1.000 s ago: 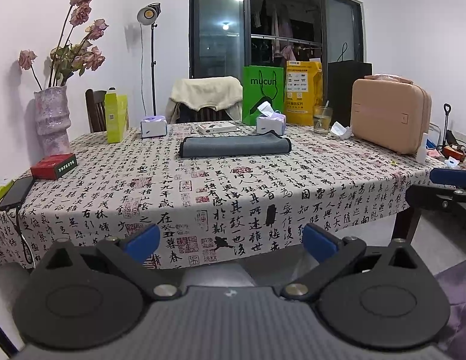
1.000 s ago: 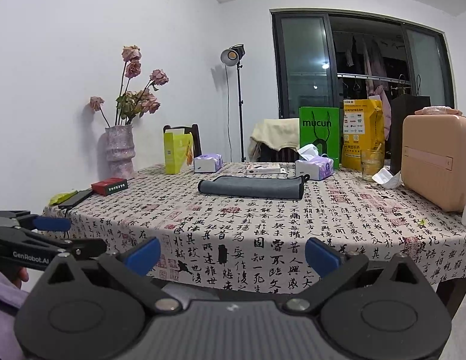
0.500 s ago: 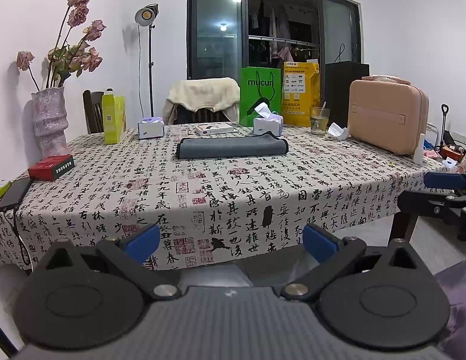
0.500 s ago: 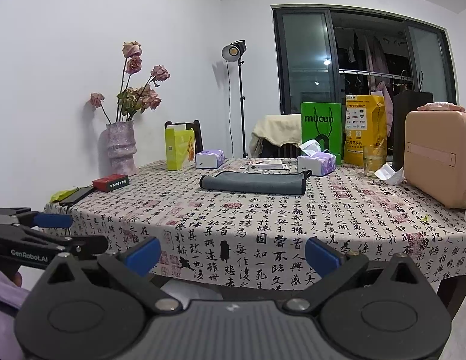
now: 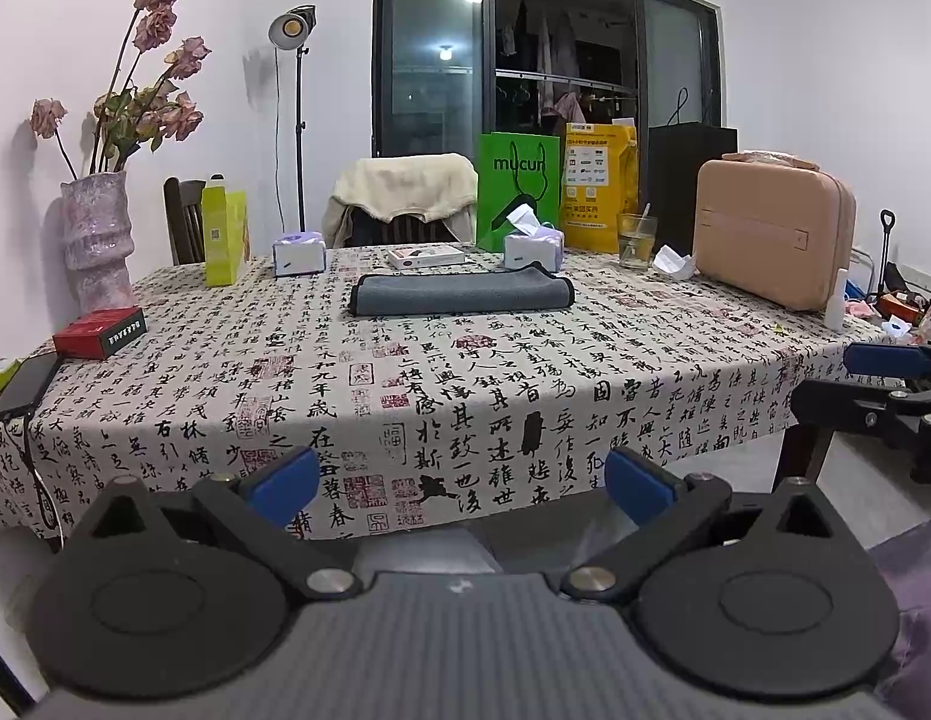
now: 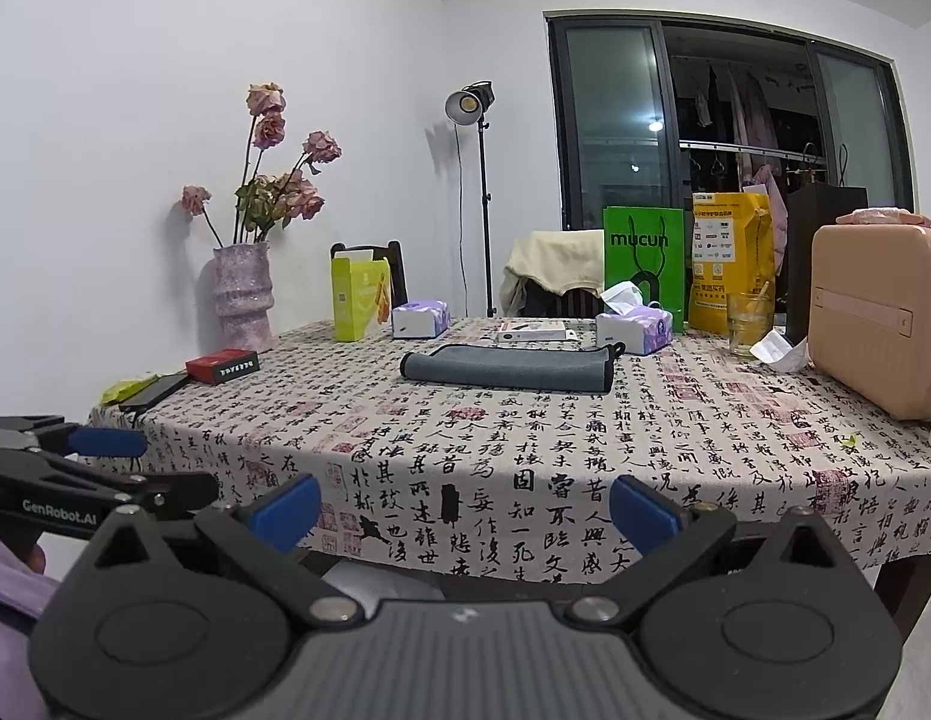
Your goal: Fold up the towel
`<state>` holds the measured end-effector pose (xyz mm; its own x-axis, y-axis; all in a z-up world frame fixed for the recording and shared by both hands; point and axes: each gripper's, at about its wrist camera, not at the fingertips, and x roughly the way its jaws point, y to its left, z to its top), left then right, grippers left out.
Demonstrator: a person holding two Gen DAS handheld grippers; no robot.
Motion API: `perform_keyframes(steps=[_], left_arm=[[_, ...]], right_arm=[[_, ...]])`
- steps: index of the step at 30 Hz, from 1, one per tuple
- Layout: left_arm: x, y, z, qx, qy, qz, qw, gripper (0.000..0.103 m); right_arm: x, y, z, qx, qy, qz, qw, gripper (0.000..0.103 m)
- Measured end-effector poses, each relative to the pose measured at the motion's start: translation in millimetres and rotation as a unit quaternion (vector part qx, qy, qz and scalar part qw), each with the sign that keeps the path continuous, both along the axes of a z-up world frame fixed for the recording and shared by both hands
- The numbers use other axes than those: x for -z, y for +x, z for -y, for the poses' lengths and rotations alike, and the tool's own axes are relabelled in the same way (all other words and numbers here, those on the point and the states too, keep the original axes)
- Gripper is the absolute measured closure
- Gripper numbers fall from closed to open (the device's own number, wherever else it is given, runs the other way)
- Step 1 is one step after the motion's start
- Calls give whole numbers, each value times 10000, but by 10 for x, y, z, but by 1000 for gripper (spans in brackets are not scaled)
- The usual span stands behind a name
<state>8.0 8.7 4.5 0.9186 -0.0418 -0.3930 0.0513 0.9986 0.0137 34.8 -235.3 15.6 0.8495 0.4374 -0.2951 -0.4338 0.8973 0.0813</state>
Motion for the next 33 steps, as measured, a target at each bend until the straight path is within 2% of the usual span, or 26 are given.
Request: perform_keyframes(steps=[33], left_arm=[[-20,12,26,89,-11,17,10000,0]], right_arm=[[18,9,-14,-84,39,-35,10000,0]])
